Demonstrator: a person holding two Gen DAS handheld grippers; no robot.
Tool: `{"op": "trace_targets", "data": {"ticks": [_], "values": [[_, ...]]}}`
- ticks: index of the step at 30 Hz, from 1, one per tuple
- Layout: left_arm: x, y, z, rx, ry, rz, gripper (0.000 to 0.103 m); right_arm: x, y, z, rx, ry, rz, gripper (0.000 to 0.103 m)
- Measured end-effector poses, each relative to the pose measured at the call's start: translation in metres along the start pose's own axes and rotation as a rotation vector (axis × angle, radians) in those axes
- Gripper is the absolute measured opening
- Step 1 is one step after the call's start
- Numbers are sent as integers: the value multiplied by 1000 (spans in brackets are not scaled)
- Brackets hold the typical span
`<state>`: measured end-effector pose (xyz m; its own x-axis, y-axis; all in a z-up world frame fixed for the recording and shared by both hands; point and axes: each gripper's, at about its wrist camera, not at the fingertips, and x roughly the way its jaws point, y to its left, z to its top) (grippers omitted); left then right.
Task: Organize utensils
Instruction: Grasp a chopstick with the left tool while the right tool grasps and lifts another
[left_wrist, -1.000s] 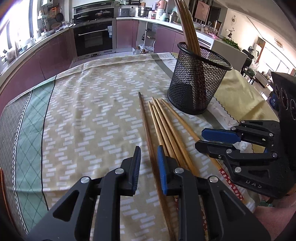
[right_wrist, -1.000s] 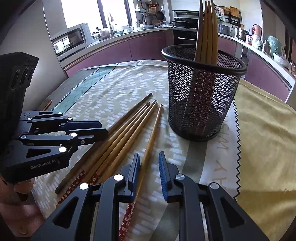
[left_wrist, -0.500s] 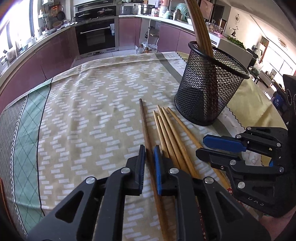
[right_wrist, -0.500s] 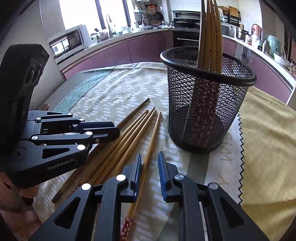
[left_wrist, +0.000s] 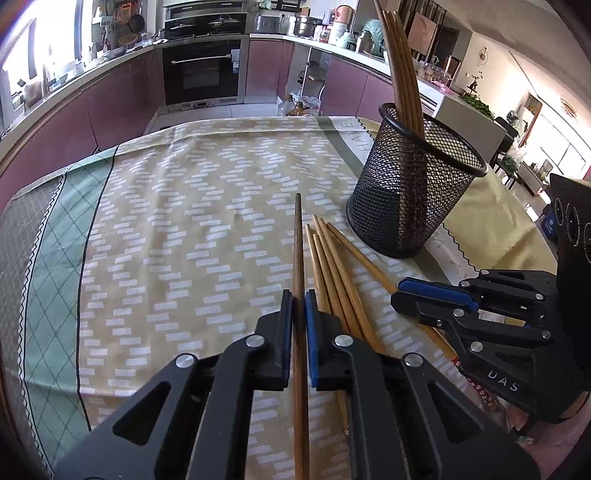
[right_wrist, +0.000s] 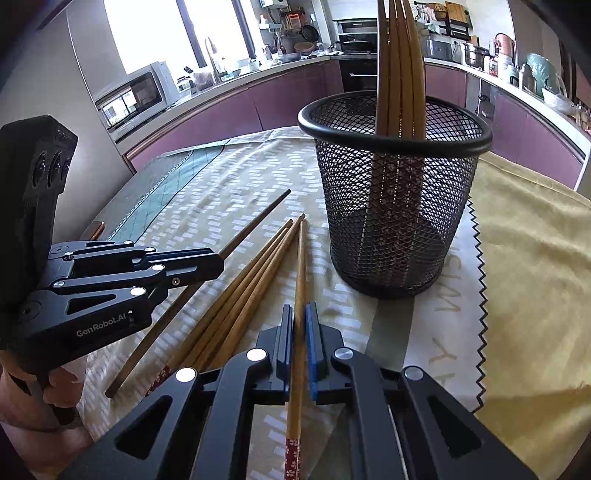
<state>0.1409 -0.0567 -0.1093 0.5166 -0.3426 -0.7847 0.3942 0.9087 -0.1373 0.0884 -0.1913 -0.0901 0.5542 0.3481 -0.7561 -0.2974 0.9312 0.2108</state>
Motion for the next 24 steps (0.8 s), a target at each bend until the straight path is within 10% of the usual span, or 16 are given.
{"op": "trace_targets", "data": {"ticks": [24], "values": [[-134, -13, 12, 75, -219, -181, 7, -100, -23, 11, 17, -230, 134, 6]]}}
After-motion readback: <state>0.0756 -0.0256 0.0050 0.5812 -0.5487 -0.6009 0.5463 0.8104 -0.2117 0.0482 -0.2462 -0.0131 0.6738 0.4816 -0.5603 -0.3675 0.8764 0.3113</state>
